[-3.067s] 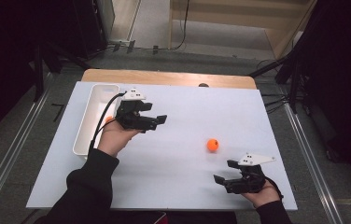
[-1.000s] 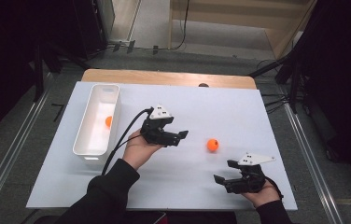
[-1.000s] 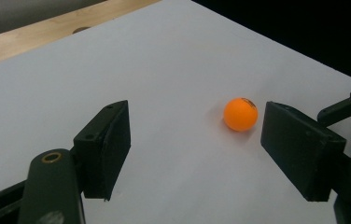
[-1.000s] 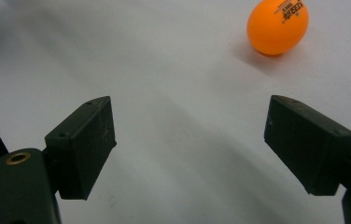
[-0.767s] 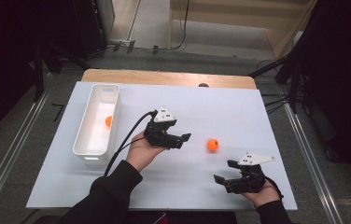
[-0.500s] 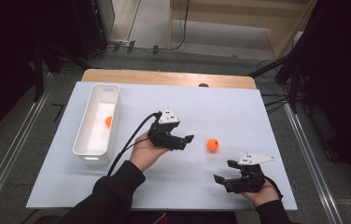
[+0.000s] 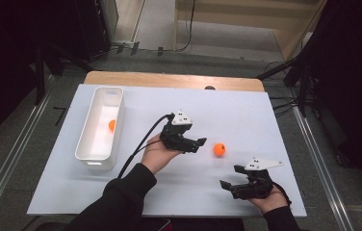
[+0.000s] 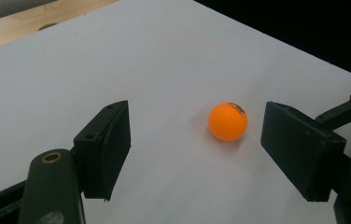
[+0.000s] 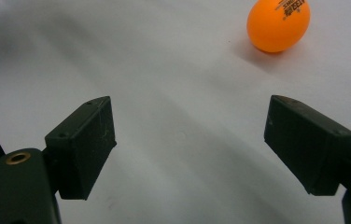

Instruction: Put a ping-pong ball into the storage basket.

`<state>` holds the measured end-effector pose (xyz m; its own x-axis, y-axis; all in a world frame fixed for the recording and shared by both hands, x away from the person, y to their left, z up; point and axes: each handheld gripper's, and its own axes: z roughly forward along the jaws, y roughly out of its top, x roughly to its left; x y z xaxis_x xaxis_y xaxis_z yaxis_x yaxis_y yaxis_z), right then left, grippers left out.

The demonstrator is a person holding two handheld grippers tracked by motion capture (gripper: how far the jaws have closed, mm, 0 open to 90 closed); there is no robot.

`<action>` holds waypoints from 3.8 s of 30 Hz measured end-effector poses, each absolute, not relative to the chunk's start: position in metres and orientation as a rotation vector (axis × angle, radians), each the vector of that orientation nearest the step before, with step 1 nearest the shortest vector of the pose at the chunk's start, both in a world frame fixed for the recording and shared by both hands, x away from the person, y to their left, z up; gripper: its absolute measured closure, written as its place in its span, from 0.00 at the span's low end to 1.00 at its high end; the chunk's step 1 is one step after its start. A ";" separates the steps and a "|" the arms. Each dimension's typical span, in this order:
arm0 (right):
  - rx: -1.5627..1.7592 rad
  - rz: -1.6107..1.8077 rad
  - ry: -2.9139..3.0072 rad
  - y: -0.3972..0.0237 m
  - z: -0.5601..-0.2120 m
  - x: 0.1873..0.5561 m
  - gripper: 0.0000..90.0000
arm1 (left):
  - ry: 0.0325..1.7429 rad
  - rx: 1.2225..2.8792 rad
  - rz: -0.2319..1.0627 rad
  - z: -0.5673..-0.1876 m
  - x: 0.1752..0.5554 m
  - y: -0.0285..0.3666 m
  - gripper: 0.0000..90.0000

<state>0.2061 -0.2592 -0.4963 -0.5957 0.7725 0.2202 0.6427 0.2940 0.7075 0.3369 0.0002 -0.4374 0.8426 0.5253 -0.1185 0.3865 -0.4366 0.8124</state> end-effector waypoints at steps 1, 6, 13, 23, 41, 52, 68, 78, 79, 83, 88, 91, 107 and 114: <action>1.321 1.187 2.391 -0.259 -0.496 0.206 0.17 | 0.662 2.084 0.183 -0.437 0.337 -0.001 0.27; 1.321 1.190 2.389 -0.259 -0.496 0.206 0.17 | 0.654 2.081 0.180 -0.437 0.340 -0.010 0.27; 1.318 1.189 2.390 -0.259 -0.496 0.206 0.17 | 0.658 2.089 0.162 -0.439 0.343 -0.018 0.27; 1.316 1.193 2.384 -0.260 -0.496 0.206 0.17 | 0.640 2.106 0.167 -0.440 0.346 -0.033 0.27; 1.318 1.197 2.380 -0.261 -0.496 0.206 0.17 | 0.622 2.115 0.169 -0.445 0.348 -0.058 0.27; 1.319 1.197 2.379 -0.261 -0.496 0.206 0.17 | 0.620 2.119 0.157 -0.449 0.349 -0.068 0.27; 1.317 1.197 2.383 -0.261 -0.496 0.206 0.16 | 0.627 2.112 0.151 -0.453 0.351 -0.072 0.27; 1.323 1.201 2.378 -0.262 -0.495 0.206 0.17 | 0.621 2.114 0.141 -0.457 0.350 -0.074 0.27; 1.325 1.202 2.376 -0.261 -0.495 0.205 0.17 | 0.620 2.117 0.138 -0.457 0.350 -0.074 0.27; 1.324 1.201 2.377 -0.262 -0.495 0.205 0.17 | 0.620 2.120 0.140 -0.459 0.350 -0.076 0.27; 1.319 1.199 2.381 -0.261 -0.495 0.205 0.17 | 0.624 2.118 0.135 -0.461 0.351 -0.076 0.27; 1.317 1.198 2.383 -0.262 -0.496 0.206 0.17 | 0.620 2.128 0.134 -0.463 0.350 -0.077 0.27; 1.318 1.196 2.383 -0.261 -0.496 0.206 0.17 | 0.637 2.133 0.116 -0.480 0.348 -0.079 0.27; 1.316 1.196 2.383 -0.261 -0.496 0.206 0.17 | 0.626 2.153 0.111 -0.486 0.346 -0.081 0.27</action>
<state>0.2056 -0.2614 -0.4956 -0.5968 0.7719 0.2192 0.6371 0.2897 0.7143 0.3461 -0.0806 -0.4858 0.8697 0.4730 -0.1409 0.3957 -0.4976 0.7719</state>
